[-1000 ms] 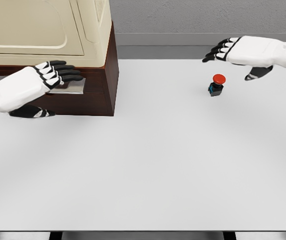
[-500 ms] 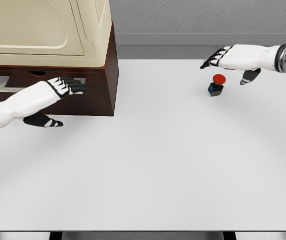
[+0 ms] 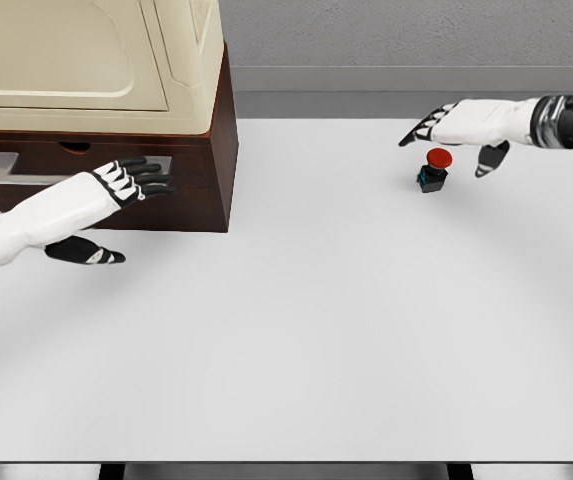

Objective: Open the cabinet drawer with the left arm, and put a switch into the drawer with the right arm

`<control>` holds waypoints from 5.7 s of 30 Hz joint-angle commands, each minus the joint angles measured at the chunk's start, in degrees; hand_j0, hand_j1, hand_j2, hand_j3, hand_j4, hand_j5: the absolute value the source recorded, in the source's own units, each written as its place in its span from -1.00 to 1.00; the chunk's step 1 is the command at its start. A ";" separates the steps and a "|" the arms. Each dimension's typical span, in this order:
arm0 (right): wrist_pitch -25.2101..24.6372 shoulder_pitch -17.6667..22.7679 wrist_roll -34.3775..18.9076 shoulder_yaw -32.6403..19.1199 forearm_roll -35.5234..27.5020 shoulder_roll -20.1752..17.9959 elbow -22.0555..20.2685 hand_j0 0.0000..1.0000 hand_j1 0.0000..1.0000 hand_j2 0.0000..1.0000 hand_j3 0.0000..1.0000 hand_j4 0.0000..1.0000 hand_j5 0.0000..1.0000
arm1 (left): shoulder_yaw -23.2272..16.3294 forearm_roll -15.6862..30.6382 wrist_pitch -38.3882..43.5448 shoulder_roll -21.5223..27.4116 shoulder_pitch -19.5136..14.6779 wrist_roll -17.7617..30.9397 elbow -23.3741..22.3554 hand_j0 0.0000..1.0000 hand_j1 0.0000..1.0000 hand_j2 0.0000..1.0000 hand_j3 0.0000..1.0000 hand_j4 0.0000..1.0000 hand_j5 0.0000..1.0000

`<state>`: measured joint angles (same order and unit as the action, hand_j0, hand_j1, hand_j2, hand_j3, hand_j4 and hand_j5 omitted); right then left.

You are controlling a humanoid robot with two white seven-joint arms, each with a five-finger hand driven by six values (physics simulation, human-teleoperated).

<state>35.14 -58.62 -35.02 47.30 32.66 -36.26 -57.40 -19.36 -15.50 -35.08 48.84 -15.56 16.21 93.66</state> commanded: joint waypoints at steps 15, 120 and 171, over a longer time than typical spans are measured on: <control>-0.14 -1.49 0.02 -0.01 3.02 4.97 9.59 1.00 1.00 1.00 1.00 1.00 1.00 | 5.21 1.62 0.08 2.31 5.01 -0.30 1.09 1.00 1.00 1.00 1.00 1.00 1.00; -0.14 -3.69 0.02 2.45 4.69 7.96 14.86 1.00 1.00 1.00 1.00 1.00 1.00 | 19.18 4.96 0.08 2.22 19.60 -0.39 2.49 1.00 1.00 1.00 1.00 1.00 1.00; -0.14 -4.39 0.02 1.66 4.34 5.85 14.25 1.00 1.00 1.00 1.00 1.00 1.00 | 37.73 7.94 0.08 -4.28 25.22 0.05 9.61 1.00 1.00 1.00 1.00 1.00 1.00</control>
<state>35.14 -63.02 -35.02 49.02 37.10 -30.59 -43.17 18.46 -7.92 -35.08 45.96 9.67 16.14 103.26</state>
